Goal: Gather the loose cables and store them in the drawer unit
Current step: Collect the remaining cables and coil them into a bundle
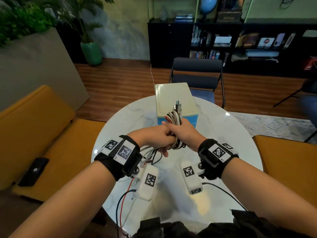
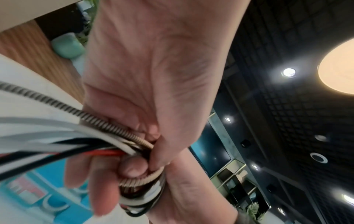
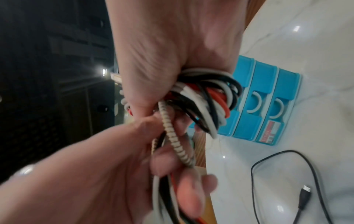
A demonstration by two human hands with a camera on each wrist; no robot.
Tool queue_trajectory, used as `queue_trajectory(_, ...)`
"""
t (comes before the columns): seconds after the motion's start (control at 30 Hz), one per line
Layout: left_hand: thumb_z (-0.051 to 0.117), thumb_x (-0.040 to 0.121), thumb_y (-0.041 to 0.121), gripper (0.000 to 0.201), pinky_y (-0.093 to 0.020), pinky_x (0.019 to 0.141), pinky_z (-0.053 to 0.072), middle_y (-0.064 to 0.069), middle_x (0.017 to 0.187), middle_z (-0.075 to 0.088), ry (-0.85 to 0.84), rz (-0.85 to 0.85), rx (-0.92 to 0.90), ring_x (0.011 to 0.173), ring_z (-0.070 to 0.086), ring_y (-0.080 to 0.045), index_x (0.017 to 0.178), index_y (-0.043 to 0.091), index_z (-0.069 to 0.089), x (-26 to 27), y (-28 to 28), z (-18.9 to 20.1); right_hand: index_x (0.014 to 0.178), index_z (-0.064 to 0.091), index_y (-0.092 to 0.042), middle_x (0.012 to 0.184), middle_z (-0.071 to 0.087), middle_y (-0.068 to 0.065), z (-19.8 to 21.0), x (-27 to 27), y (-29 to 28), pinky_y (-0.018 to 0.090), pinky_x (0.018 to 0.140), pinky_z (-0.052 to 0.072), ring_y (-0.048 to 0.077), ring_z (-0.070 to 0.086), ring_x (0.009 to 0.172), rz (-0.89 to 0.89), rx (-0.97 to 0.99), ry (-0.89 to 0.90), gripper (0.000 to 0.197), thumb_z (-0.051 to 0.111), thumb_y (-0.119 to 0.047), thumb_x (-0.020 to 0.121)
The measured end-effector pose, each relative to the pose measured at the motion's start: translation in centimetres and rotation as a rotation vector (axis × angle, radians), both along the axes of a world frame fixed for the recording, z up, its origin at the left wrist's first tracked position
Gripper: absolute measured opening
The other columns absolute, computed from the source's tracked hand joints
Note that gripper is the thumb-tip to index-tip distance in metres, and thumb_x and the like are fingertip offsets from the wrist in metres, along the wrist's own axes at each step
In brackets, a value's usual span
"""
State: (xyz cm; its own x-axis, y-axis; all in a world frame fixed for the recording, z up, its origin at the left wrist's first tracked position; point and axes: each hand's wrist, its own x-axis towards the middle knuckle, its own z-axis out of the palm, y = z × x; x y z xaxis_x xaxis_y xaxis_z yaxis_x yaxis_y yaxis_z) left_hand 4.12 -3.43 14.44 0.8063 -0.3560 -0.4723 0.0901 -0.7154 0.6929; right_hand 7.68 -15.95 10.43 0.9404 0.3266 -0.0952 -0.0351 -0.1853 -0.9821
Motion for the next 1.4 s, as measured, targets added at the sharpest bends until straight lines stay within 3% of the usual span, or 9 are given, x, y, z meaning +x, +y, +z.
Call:
queue_trajectory(0.1, 0.048, 0.097, 0.032, 0.034, -0.027, 0.07, 0.051, 0.003, 0.06, 0.067, 0.066, -0.051, 0.115, 0.069, 0.069, -0.014, 0.077, 0.008, 0.061, -0.1, 0.8, -0.1, 0.11, 0.065, -0.009, 0.093, 0.069, 0.004, -0.2, 0.5, -0.4, 0.027, 0.079, 0.051, 0.013, 0.067, 0.084, -0.09, 0.0, -0.071, 0.02, 0.062, -0.022, 0.094)
queue_trajectory(0.3, 0.039, 0.102, 0.031, 0.037, -0.017, 0.061, 0.045, 0.003, 0.06, 0.053, 0.159, -0.118, -0.214, 0.063, 0.061, -0.011, 0.071, 0.016, 0.05, -2.0, 0.2, -1.8, 0.112, 0.064, 0.001, 0.104, 0.073, 0.013, 0.5, 1.4, -0.6, 0.035, 0.085, 0.058, 0.021, 0.07, 0.103, -0.164, 0.275, 0.065, 0.028, 0.059, -0.021, 0.096)
queue_trajectory(0.4, 0.038, 0.102, 0.034, 0.043, -0.023, 0.067, 0.042, 0.001, 0.065, 0.052, 0.05, -0.165, -0.231, 0.063, 0.055, -0.007, 0.069, 0.01, 0.051, -2.2, -0.7, -3.0, 0.096, 0.065, -0.003, 0.083, 0.071, 0.012, 1.2, 1.1, -0.2, 0.04, 0.084, 0.057, 0.028, 0.071, 0.087, -0.129, 0.498, 0.178, 0.017, 0.057, -0.018, 0.097)
queue_trajectory(0.5, 0.047, 0.082, 0.053, 0.056, -0.038, 0.076, 0.048, -0.013, 0.081, 0.062, -0.053, -0.143, -0.172, 0.074, 0.053, -0.016, 0.088, -0.002, 0.058, -2.0, -0.7, -4.6, 0.094, 0.057, -0.01, 0.061, 0.054, 0.002, 1.9, 0.5, 0.2, 0.031, 0.062, 0.055, 0.015, 0.057, 0.056, -0.136, 0.689, 0.299, 0.009, 0.058, -0.018, 0.097)
queue_trajectory(0.6, 0.049, 0.073, 0.047, 0.054, -0.042, 0.089, 0.051, -0.015, 0.096, 0.069, -0.105, -0.089, -0.125, 0.085, 0.063, -0.025, 0.095, 0.0, 0.063, -2.0, -0.9, -6.4, 0.088, 0.051, -0.016, 0.053, 0.04, -0.004, 2.2, 0.3, 0.5, 0.022, 0.046, 0.044, 0.007, 0.04, 0.043, -0.171, 0.72, 0.314, 0.014, 0.061, -0.022, 0.096)
queue_trajectory(0.77, 0.055, 0.094, 0.031, 0.029, -0.021, 0.06, 0.047, 0.0, 0.063, 0.059, -0.134, 0.035, -0.144, 0.052, 0.057, -0.005, 0.07, 0.014, 0.055, -2.3, 1.5, -8.7, 0.072, 0.047, -0.02, 0.048, 0.035, -0.004, 2.7, 1.0, -1.0, 0.022, 0.045, 0.035, 0.008, 0.034, 0.039, -0.206, 0.709, 0.28, 0.026, 0.062, -0.02, 0.094)
queue_trajectory(1.07, 0.063, 0.089, 0.038, 0.021, -0.016, 0.057, 0.041, 0.006, 0.071, 0.065, -0.278, 0.099, 0.292, 0.065, 0.06, -0.006, 0.071, 0.028, 0.059, -1.3, 10.0, -10.3, 0.07, 0.04, -0.019, 0.044, 0.034, -0.006, 3.9, 2.5, -2.5, 0.024, 0.043, 0.036, 0.01, 0.033, 0.037, -0.413, 0.677, 0.119, 0.031, 0.061, -0.019, 0.094)
queue_trajectory(1.23, 0.073, 0.081, 0.033, 0.021, -0.019, 0.069, 0.044, 0.003, 0.087, 0.068, -0.242, 0.08, 0.304, 0.083, 0.062, -0.014, 0.091, 0.018, 0.062, -0.9, 10.0, -10.5, 0.072, 0.046, -0.018, 0.046, 0.038, -0.004, 4.2, 1.4, -1.1, 0.026, 0.045, 0.038, 0.011, 0.035, 0.039, -0.445, 0.563, 0.043, 0.027, 0.06, -0.016, 0.095)
queue_trajectory(1.4, 0.082, 0.065, 0.05, 0.089, -0.027, 0.104, 0.036, 0.009, 0.135, 0.049, -0.04, -0.071, 0.203, 0.124, 0.047, -0.01, 0.138, 0.026, 0.037, -0.5, 7.5, -8.6, 0.076, 0.05, -0.017, 0.05, 0.038, -0.003, 3.6, 1.1, -0.2, 0.025, 0.045, 0.038, 0.011, 0.036, 0.04, -0.4, 0.485, 0.029, 0.022, 0.061, -0.018, 0.095)
